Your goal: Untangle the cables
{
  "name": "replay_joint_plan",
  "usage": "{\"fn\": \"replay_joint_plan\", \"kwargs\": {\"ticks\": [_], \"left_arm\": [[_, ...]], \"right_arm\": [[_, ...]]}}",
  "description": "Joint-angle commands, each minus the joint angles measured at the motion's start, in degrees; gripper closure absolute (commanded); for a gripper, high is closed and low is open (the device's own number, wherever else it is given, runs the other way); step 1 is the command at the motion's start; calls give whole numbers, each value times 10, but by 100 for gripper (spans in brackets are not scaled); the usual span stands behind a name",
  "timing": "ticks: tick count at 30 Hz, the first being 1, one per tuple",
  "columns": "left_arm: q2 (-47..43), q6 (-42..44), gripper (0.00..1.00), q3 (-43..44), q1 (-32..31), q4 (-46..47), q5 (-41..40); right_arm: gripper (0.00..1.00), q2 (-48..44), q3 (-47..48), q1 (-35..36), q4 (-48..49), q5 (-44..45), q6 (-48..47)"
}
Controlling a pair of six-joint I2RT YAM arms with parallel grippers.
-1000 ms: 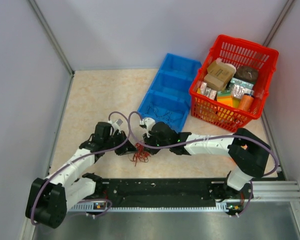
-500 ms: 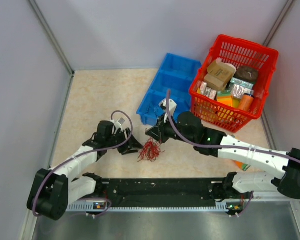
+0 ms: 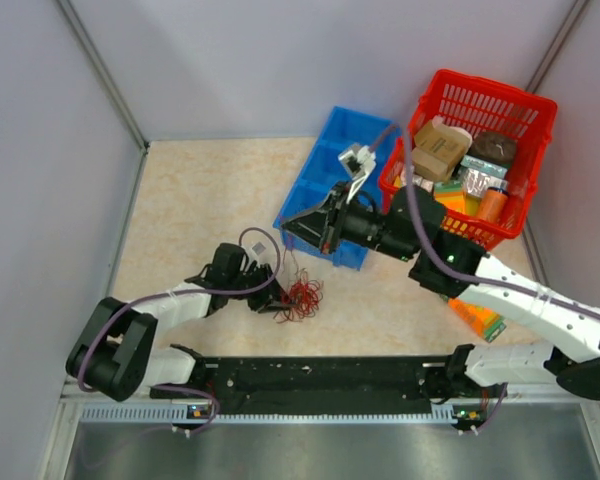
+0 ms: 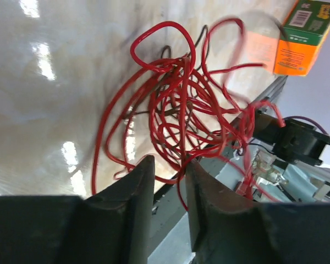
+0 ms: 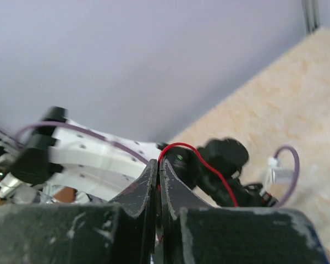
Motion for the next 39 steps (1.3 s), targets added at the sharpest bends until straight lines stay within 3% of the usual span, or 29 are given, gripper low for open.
{"fn": "replay_joint_plan", "kwargs": {"ticks": [1, 6, 12, 17, 21, 22, 26, 29, 32, 39], "left_arm": [[23, -8, 73, -4, 7, 34, -41], [-4, -8, 83, -21, 37, 15, -56], [-112, 50, 89, -12, 105, -117, -103], [-206, 121, 60, 54, 127, -242, -145], [-257, 151, 34, 107, 127, -284, -133], [-264, 160, 32, 121, 127, -291, -125], [-281, 198, 30, 172, 127, -294, -50], [-287, 192, 41, 179, 126, -262, 35], [-297, 149, 45, 171, 117, -189, 125], [-313, 167, 36, 203, 81, -212, 73]], "right_arm": [[100, -61, 110, -3, -7, -16, -20], [100, -110, 182, -3, -69, 41, -88], [100, -138, 155, -3, -123, 140, -133], [100, -164, 97, -3, -128, 154, -124], [100, -149, 50, -3, -131, 112, -104], [100, -143, 42, -2, -134, 105, -100], [100, -148, 30, -3, -134, 112, -96], [100, -153, 35, -2, -136, 115, -107], [100, -153, 37, -3, -143, 121, -112], [100, -191, 25, -3, -178, 183, -132]]}}
